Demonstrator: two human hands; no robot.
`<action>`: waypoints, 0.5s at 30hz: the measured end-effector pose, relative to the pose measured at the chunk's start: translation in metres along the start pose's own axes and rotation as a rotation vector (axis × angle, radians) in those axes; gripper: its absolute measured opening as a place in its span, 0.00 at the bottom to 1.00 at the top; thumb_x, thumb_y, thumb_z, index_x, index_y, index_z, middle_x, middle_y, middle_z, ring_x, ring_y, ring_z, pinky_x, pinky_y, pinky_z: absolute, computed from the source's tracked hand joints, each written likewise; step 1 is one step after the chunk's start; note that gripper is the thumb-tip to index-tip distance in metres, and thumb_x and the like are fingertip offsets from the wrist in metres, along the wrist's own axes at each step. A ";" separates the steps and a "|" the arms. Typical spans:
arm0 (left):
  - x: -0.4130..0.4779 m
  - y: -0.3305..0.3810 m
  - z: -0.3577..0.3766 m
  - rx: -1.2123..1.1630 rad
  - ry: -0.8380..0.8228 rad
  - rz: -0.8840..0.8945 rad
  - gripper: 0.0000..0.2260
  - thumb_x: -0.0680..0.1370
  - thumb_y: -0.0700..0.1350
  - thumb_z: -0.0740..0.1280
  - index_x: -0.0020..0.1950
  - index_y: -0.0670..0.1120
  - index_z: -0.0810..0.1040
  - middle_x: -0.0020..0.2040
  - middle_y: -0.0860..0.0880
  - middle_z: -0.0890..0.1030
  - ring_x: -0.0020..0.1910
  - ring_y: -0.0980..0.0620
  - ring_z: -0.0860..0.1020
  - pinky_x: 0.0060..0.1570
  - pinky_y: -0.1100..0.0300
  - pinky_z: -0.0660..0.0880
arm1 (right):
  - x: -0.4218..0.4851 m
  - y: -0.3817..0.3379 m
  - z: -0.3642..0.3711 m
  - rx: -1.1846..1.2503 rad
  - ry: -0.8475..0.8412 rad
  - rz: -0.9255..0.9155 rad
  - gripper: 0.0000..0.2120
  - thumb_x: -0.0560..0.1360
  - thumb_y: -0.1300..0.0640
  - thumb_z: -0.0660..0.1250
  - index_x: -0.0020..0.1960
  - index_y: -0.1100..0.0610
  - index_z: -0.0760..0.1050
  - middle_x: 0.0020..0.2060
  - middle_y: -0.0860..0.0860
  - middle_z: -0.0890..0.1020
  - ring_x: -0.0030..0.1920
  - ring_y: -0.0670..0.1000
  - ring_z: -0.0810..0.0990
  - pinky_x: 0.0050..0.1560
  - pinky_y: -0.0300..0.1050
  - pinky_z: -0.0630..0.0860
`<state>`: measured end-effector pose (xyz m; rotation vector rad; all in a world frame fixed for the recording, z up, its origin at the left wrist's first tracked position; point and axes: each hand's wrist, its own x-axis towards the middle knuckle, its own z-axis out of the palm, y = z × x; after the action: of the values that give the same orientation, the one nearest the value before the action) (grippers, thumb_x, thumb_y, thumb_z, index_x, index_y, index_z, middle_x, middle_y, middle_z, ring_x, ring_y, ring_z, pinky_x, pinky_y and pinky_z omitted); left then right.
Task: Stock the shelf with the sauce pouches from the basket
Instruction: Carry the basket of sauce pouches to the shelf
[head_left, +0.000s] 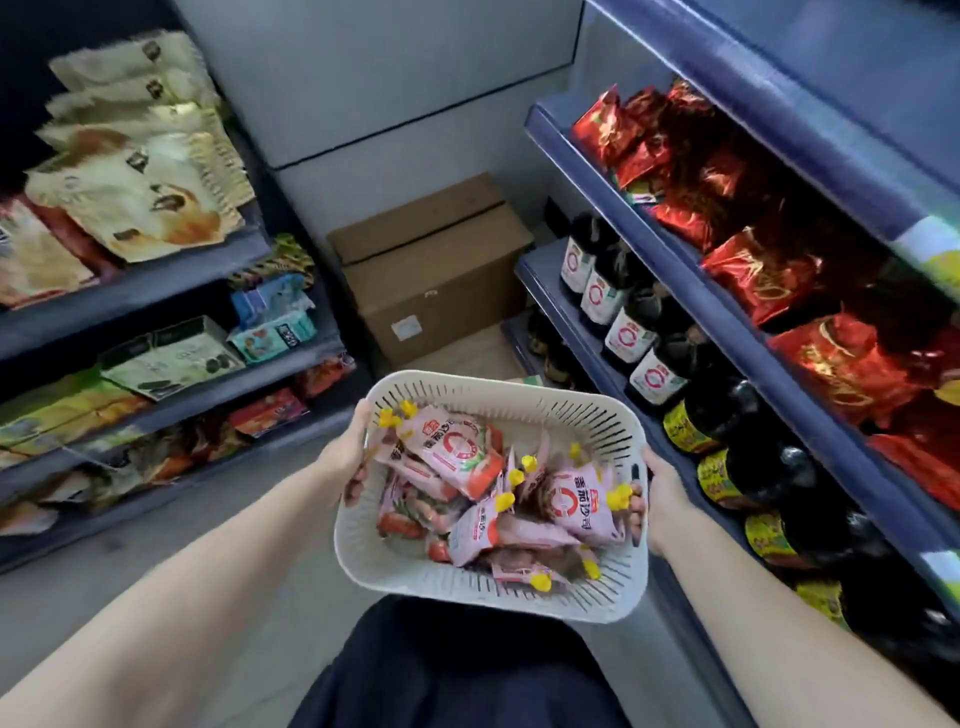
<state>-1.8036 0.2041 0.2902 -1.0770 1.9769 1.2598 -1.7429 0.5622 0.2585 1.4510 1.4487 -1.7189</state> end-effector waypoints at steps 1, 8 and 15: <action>0.000 0.015 0.006 0.015 0.012 0.007 0.41 0.69 0.78 0.51 0.50 0.42 0.79 0.52 0.36 0.80 0.49 0.39 0.79 0.61 0.46 0.73 | 0.004 -0.016 0.007 0.034 -0.016 0.007 0.28 0.73 0.33 0.61 0.30 0.56 0.68 0.18 0.52 0.70 0.17 0.50 0.65 0.24 0.34 0.62; 0.075 0.064 0.036 0.102 0.035 -0.023 0.39 0.71 0.76 0.47 0.36 0.41 0.74 0.40 0.40 0.76 0.41 0.42 0.75 0.50 0.50 0.73 | 0.064 -0.073 0.048 0.079 0.107 0.038 0.28 0.76 0.34 0.57 0.28 0.54 0.60 0.13 0.47 0.63 0.13 0.46 0.58 0.19 0.31 0.52; 0.124 0.081 0.044 0.066 -0.012 -0.082 0.34 0.71 0.77 0.46 0.29 0.46 0.62 0.26 0.46 0.63 0.24 0.51 0.61 0.28 0.61 0.58 | 0.105 -0.098 0.072 0.108 0.227 0.028 0.23 0.74 0.37 0.60 0.30 0.54 0.67 0.15 0.47 0.66 0.14 0.46 0.58 0.19 0.30 0.53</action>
<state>-1.9367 0.2223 0.2133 -1.1037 1.9319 1.1478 -1.8906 0.5580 0.1965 1.7640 1.4586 -1.6826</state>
